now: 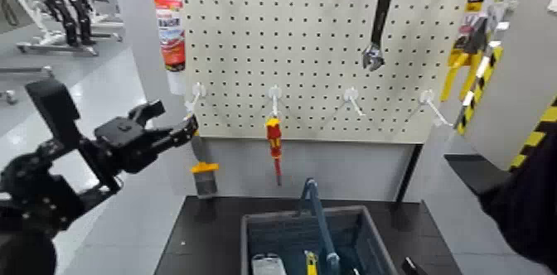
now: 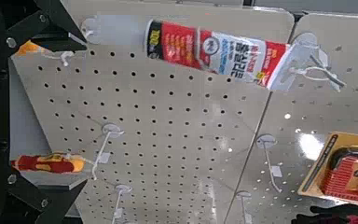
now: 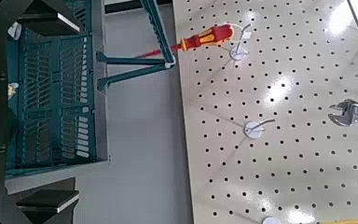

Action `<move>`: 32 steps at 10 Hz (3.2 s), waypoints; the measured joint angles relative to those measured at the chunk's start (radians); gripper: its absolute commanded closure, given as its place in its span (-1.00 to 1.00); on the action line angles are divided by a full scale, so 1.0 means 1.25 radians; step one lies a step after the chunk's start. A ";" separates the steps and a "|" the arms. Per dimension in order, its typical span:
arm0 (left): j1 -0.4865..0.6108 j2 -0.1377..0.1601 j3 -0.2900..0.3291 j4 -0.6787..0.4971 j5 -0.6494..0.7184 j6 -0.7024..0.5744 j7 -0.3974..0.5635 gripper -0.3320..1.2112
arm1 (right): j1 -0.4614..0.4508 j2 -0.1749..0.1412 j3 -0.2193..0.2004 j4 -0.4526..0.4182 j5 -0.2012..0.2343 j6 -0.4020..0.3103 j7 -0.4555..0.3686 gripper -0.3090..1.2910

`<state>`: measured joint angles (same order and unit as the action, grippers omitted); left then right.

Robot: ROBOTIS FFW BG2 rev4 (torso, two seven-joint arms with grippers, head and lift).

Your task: Put the red glue tube into the crate.

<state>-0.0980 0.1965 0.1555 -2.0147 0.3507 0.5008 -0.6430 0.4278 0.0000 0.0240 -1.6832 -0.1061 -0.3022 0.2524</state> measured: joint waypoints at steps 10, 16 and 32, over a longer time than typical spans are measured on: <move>-0.183 0.052 0.031 0.065 0.030 0.060 -0.085 -0.18 | -0.018 0.000 0.001 0.005 0.000 -0.009 -0.007 -0.52; -0.318 0.081 -0.002 0.252 0.006 0.007 -0.210 -0.17 | -0.031 0.000 0.006 0.009 0.000 -0.016 -0.008 -0.52; -0.446 0.067 -0.088 0.471 -0.031 -0.074 -0.327 0.96 | -0.042 0.000 0.013 0.019 0.000 -0.021 -0.009 -0.52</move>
<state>-0.6560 0.2807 0.0458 -1.4262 0.3116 0.4080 -1.0520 0.3748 0.0000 0.0402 -1.6596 -0.1058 -0.3284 0.2407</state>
